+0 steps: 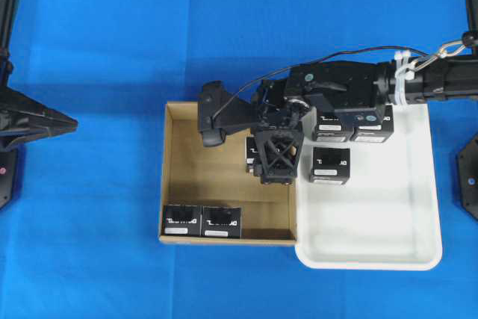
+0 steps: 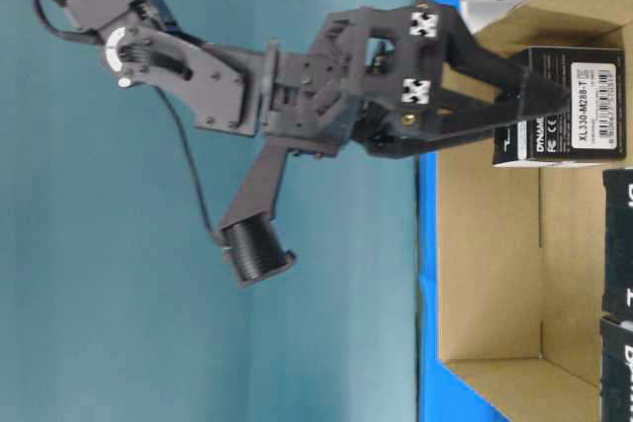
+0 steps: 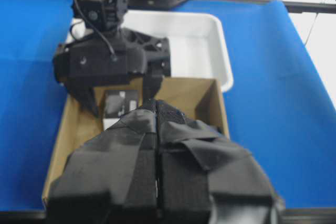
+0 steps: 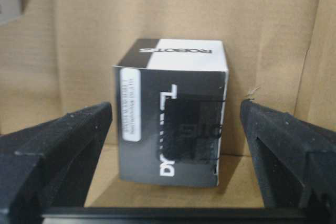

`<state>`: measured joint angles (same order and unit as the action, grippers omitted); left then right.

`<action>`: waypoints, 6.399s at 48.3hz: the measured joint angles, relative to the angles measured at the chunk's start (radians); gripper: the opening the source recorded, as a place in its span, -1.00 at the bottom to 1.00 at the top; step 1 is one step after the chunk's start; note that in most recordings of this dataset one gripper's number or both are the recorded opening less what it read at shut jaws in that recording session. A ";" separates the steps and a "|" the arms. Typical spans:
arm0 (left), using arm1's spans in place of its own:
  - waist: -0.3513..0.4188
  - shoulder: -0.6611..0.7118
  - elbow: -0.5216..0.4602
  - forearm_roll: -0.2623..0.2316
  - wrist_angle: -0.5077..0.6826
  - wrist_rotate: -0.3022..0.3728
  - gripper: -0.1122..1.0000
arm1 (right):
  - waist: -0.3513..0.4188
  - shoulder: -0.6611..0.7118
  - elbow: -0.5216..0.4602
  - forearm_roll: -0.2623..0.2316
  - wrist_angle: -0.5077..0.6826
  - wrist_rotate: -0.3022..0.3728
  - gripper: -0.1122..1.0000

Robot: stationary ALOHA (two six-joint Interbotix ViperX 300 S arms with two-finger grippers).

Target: Pick the box from inside the cardboard box.

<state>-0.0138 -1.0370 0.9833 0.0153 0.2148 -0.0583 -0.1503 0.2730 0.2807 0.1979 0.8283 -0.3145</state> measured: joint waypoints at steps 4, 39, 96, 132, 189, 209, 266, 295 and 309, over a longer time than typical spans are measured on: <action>0.000 0.000 0.000 0.000 0.000 0.000 -0.93 | 0.005 0.008 0.012 0.000 -0.020 0.000 0.99; 0.000 0.000 0.002 -0.002 0.000 -0.002 -0.93 | 0.038 0.005 0.031 0.000 -0.103 0.015 0.31; -0.011 -0.003 0.000 0.000 0.008 -0.005 -0.93 | -0.097 -0.673 -0.071 -0.032 0.563 0.178 0.31; -0.012 -0.006 -0.008 0.000 0.008 0.006 -0.93 | 0.015 -0.749 0.595 -0.026 0.055 0.175 0.30; -0.012 -0.002 -0.011 0.000 0.008 0.002 -0.93 | 0.018 -0.489 0.660 -0.067 -0.209 0.169 0.31; -0.012 0.000 -0.025 -0.002 0.008 0.002 -0.93 | 0.020 -0.483 0.660 -0.069 -0.209 0.179 0.88; -0.015 0.005 -0.026 0.000 0.040 -0.003 -0.93 | -0.006 -1.086 0.598 -0.067 -0.040 0.238 0.87; -0.020 0.005 -0.026 0.000 0.040 -0.003 -0.93 | -0.006 -1.103 0.603 -0.069 -0.097 0.238 0.87; -0.020 0.003 -0.026 0.000 0.040 -0.003 -0.93 | -0.006 -1.101 0.611 -0.066 -0.097 0.238 0.87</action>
<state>-0.0337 -1.0339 0.9572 0.0153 0.2546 -0.0614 -0.1565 -0.8283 0.8912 0.1319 0.7317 -0.0767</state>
